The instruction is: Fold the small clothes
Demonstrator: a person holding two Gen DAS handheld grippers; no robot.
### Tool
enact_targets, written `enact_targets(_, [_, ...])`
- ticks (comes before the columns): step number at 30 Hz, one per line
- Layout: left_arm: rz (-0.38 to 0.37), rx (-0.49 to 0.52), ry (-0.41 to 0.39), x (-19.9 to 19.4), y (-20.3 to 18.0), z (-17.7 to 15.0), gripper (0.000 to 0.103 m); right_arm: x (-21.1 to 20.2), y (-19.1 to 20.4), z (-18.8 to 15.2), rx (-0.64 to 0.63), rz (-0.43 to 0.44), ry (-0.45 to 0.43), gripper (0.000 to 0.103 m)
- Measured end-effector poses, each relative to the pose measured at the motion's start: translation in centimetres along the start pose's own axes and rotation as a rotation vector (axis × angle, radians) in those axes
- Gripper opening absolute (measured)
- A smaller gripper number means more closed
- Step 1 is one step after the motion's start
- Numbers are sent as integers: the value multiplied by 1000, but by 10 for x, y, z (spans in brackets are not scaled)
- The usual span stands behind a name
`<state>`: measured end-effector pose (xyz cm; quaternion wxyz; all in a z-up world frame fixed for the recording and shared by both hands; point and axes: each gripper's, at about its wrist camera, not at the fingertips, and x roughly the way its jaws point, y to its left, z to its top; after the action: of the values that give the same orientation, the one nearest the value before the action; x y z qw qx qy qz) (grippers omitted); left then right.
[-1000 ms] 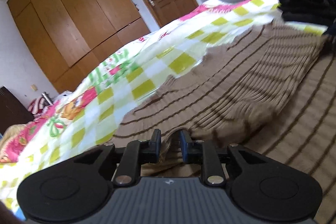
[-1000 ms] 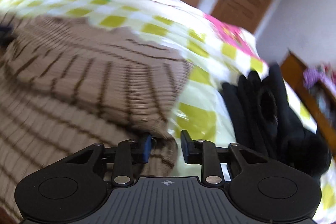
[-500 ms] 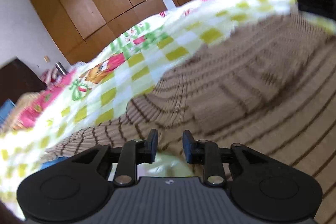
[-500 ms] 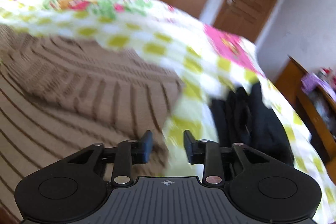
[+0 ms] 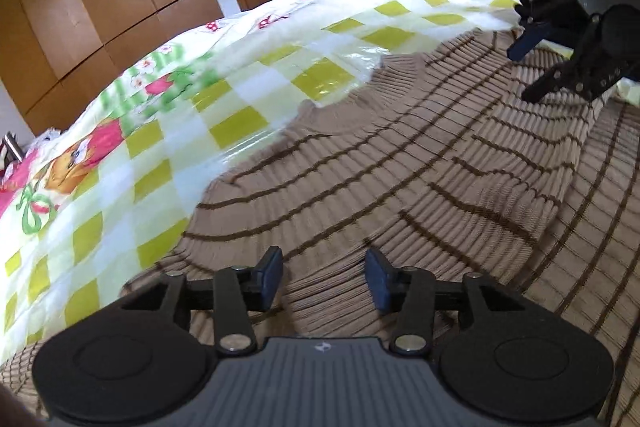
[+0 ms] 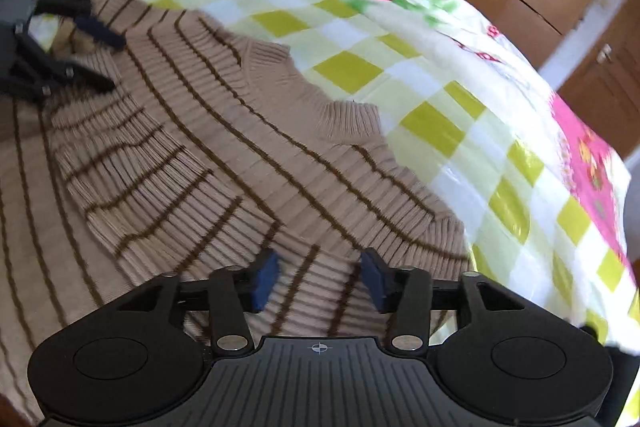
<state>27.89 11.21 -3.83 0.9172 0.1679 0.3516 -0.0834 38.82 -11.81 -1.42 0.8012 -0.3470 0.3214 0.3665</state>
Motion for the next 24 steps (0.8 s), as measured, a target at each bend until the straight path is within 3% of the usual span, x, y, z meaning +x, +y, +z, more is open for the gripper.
enact_targets(5, [-39,-87,38,-5,25,-9,61,13,6,7,-16,45,23,44])
enact_targets(7, [-50,-70,52,-3,22,-11,59,13,8,8,-4,62,29,29])
enact_targets(8, [-49,-59,51,-5,19,-10,56,11,10,9,-8,58,30,26])
enact_targets(10, [-82,-71,57,-8,18,-5,33,7,15,9,-18,36,36,19])
enact_targets(12, [-88,-66,57,-10,14,-4,26,5,16,10,2,23,35,14])
enact_targets(15, [-77,-38,57,-11,9,-3,24,2,12,11,59,5,17,5])
enact_targets(24, [-12,-90,2,-6,27,8,24,2,-7,18,220,-75,-57,3])
